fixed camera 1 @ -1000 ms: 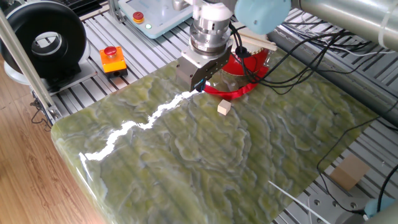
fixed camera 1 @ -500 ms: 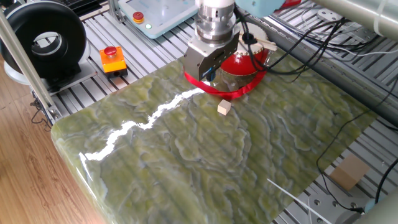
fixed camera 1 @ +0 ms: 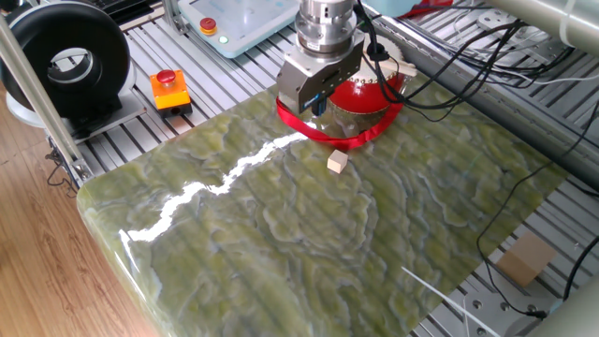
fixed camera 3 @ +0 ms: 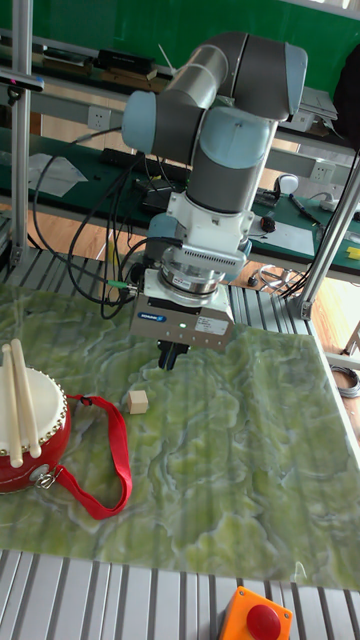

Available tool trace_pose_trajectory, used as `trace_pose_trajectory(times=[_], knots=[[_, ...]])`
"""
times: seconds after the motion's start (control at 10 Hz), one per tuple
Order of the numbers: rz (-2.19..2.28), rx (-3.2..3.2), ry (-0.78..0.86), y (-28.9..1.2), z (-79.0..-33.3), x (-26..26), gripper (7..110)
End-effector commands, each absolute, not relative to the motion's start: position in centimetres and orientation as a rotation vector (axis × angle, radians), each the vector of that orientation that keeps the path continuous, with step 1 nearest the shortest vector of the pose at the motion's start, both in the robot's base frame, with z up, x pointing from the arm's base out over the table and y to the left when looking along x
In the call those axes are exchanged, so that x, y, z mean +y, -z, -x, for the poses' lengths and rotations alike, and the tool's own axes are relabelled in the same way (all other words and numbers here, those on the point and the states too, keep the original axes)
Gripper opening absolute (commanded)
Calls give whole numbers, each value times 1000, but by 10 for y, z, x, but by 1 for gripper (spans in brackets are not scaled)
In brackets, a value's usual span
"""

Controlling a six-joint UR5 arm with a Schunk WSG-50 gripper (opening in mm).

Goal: Play the drum

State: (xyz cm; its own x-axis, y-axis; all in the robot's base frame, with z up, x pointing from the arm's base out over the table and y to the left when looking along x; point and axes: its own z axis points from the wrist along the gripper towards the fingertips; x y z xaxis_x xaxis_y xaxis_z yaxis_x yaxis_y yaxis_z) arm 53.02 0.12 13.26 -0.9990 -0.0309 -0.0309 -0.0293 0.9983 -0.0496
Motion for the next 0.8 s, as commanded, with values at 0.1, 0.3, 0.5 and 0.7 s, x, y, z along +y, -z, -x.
trace_pose_trajectory(times=[0.1,0.3,0.5,0.7], knots=[[6,3051,27,-136,-546,9,7],[6,3050,27,-137,-545,10,7],[-2,3049,52,-136,-544,9,7],[-4,3046,54,-136,-545,7,7]])
